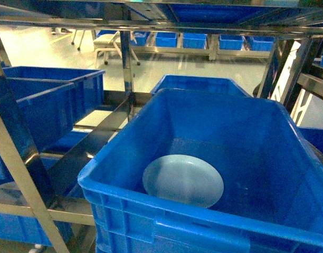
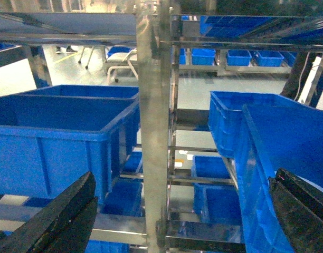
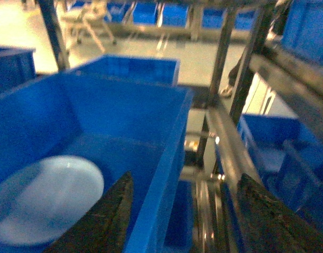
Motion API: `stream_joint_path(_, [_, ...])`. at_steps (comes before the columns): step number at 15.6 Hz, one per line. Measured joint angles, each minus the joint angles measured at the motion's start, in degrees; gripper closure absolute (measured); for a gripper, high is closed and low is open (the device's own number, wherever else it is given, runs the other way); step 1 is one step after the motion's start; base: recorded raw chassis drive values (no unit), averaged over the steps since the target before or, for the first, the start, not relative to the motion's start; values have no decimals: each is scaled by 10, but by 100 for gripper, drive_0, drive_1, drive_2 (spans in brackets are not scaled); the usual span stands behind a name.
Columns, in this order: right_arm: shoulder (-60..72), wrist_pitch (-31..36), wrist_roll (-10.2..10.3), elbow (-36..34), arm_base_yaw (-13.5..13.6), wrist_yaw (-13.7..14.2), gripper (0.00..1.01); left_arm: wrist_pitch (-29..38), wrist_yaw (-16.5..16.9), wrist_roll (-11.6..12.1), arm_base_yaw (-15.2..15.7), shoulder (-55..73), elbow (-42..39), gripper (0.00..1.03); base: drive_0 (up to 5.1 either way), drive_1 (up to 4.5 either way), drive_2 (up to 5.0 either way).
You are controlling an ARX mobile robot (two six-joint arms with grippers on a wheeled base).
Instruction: Place blue tray on left shelf second layer neatly
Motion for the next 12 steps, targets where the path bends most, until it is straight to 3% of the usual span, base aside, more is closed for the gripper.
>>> stream_joint_path(1, [-21,78,-2,-21,-14,-1,49,2,1,0,-1,0,0,5,0,0,0])
stream_joint_path(2, [-64,86,-4,-28,-19,-7,62,2,2,0,-1,0,0,5,0,0,0])
stream_joint_path(5, [-154,18,-7,-77,-41,-31,100,2,2,0,-1,0,0,5,0,0,0])
stream_joint_path(6, [-191,-1,-7,-85,-49,-37,99,2,2,0,-1,0,0,5,0,0,0])
stream_joint_path(7, [-228,-27,-7,-92,-82,-73,99,2,2,0,-1,0,0,5,0,0,0])
stream_joint_path(8, [-260,-54,-7,-99,-94,-76,99,2,2,0,-1,0,0,5,0,0,0])
stream_joint_path(12, [-389,-164,-7,-116,-95,-80,99,2,2,0,-1,0,0,5,0,0,0])
